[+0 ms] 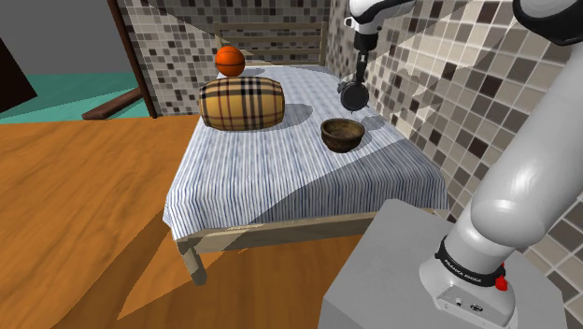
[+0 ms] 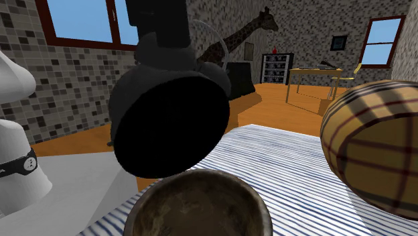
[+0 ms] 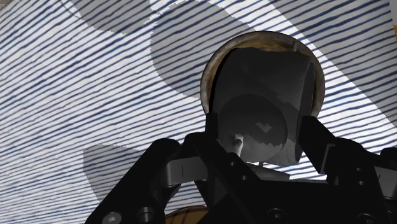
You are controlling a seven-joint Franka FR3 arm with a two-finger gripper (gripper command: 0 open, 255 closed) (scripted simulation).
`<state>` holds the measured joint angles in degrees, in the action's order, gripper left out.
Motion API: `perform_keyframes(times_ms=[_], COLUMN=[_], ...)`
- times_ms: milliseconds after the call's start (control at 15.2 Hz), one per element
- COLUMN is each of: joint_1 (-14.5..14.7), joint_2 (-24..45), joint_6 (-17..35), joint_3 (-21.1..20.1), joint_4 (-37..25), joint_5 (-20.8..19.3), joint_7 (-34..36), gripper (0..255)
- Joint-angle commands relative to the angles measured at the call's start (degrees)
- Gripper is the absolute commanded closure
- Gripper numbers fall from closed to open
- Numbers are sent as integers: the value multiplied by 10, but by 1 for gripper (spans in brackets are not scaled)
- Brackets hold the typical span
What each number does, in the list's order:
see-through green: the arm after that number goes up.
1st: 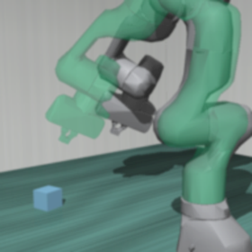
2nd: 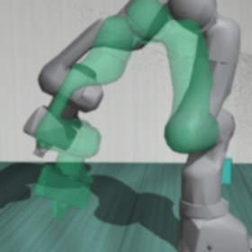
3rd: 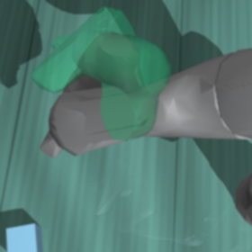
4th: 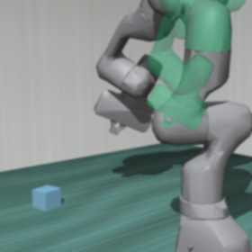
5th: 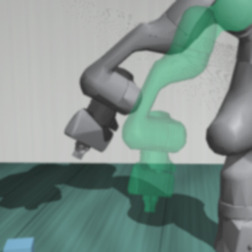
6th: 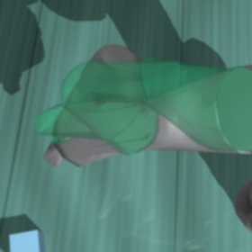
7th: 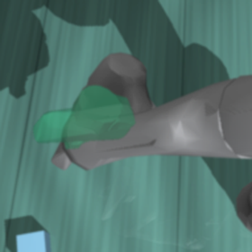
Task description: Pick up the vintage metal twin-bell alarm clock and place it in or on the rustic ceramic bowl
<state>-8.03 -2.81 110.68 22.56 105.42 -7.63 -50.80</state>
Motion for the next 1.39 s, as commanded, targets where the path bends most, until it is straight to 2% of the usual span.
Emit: perform_keyframes(times_ms=[0, 924, 1320], joint_1=[0, -3, -3], joint_2=[2, 20, 21], joint_6=[15, 121, 124], joint_3=[1, 4, 4], joint_4=[12, 101, 104], joint_5=[0, 2, 2], joint_7=[1, 7, 7], gripper=[255, 255, 255])
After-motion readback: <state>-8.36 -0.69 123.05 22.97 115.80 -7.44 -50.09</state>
